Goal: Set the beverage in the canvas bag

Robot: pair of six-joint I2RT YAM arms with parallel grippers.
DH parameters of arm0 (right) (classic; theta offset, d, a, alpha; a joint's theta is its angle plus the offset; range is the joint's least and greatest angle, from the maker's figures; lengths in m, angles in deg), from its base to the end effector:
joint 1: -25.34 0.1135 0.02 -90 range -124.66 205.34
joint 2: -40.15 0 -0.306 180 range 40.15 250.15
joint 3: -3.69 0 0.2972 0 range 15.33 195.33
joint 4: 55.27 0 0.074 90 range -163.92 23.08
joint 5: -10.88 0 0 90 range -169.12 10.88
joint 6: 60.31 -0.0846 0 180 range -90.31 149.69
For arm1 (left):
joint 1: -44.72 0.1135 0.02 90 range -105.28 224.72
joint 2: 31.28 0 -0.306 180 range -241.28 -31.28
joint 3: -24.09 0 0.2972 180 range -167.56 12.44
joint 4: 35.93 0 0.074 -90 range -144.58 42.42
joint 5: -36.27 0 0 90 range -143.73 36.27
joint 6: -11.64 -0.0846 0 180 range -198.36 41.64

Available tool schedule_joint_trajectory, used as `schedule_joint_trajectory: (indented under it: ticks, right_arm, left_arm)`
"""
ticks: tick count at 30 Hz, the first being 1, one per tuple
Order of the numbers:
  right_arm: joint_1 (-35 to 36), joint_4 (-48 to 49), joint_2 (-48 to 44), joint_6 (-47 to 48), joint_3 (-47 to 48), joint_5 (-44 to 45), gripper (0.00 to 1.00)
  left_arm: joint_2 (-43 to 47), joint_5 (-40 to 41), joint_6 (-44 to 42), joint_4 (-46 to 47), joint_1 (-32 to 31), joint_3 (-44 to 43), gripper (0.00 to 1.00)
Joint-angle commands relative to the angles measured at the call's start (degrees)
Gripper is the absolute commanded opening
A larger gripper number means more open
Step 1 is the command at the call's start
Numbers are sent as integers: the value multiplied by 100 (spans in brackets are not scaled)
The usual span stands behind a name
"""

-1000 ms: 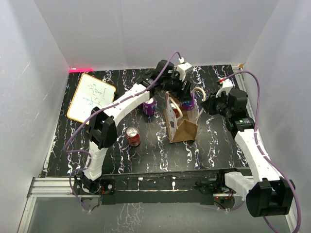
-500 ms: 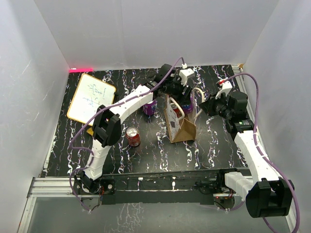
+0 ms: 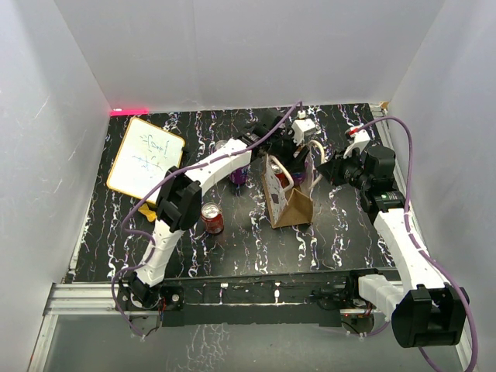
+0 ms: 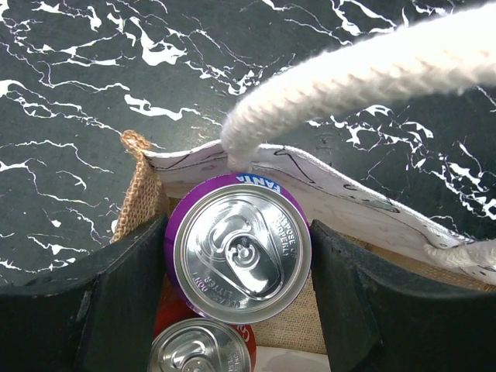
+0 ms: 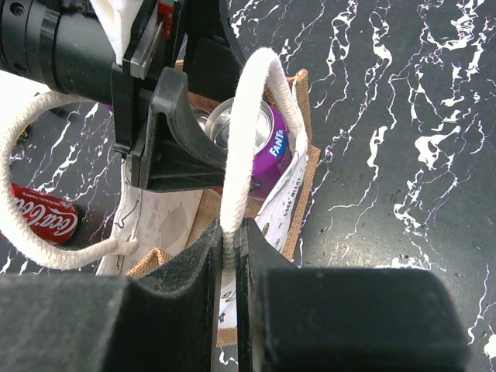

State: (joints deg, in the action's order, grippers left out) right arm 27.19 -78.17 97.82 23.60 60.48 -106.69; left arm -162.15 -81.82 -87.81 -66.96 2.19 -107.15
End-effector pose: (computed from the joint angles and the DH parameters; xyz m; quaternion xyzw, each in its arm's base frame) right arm 0.2884 0.0485 0.3074 -0.1000 0.8178 0.2358 0.5154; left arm 0.4486 -0.4655 0.2710 0.4774 0.7050 -0.3388 0.4003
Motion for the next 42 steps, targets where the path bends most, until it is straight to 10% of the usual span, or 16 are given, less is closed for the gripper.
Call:
schedule_joint_trajectory:
  ticks: [1,27,42]
  right_arm:
    - [-8,271,-160,65,-98,-121,8]
    - [-9,298,-176,152,-173,-136,8]
    - [-25,298,-205,196,-190,-125,8]
  left_arm:
    - [111,3,-358,285,-32,-306,0]
    - [-25,-53,-398,828,-63,665,0]
    - [-90,-44,-578,494,-72,642,38]
